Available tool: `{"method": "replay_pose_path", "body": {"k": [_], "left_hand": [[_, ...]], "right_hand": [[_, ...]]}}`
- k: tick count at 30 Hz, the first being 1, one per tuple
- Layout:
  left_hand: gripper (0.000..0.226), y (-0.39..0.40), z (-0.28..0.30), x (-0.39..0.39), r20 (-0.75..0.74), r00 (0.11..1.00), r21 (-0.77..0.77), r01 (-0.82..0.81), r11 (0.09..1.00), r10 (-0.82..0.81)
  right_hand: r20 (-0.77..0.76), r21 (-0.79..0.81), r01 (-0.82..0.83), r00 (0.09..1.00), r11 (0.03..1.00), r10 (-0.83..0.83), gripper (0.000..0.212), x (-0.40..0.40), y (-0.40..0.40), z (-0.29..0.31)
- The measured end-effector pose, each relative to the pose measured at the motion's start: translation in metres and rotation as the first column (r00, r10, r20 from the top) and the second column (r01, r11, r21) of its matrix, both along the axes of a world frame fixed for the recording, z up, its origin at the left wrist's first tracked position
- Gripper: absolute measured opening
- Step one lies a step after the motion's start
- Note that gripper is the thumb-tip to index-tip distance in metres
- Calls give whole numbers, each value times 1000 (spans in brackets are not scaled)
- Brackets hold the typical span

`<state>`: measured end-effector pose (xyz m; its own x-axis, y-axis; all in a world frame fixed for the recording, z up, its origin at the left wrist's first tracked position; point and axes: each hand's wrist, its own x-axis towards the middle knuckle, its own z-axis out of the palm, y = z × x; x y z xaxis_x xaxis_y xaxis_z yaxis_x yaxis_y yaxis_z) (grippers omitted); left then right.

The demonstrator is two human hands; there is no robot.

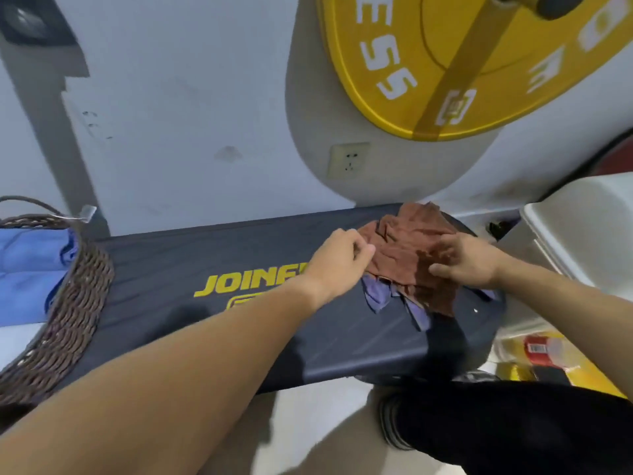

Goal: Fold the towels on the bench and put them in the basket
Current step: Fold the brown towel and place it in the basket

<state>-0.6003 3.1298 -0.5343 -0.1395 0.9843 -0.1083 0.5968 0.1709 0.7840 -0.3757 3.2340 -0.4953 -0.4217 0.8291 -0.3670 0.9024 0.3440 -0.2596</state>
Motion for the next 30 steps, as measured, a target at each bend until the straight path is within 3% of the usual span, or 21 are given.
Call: {"method": "replay_pose_path", "body": {"k": [5,7,9,12,13,16,20,23,25,30], "left_hand": [[34,50,-37,73,112,993,-90,-15,996,26],[38,59,-49,87,99,994,-135,-31,990,45],[38,65,-52,94,64,997,-151,-36,988,46],[34,66,-42,90,208,974,-159,-55,986,87],[33,65,-35,86,303,946,-163,-66,984,114],[28,61,-10,71,510,834,-176,-137,975,209],[29,52,30,38,741,568,-261,-249,933,359],[21,31,62,-3,798,484,-235,-301,924,360],[25,10,79,-34,800,495,-222,-280,934,339],[21,-47,100,-104,605,752,-205,-171,964,263]], "right_hand": [[-40,-241,172,982,955,-187,75,14,11,-31],[0,-192,233,971,953,-237,65,12,12,-42],[9,-129,319,947,939,-320,38,5,13,-45],[-117,-215,388,901,896,-418,17,-11,19,-36],[-216,-310,422,841,852,-496,12,-17,21,-30],[-428,-616,417,534,668,-729,5,-39,18,-7],[-519,-782,139,393,607,-759,23,-79,3,28],[-563,-805,-73,409,589,-718,31,-105,-12,56],[-622,-752,-179,513,634,-592,32,-120,-22,69],[-659,-565,-204,694,800,-289,26,-157,-48,68]]}}
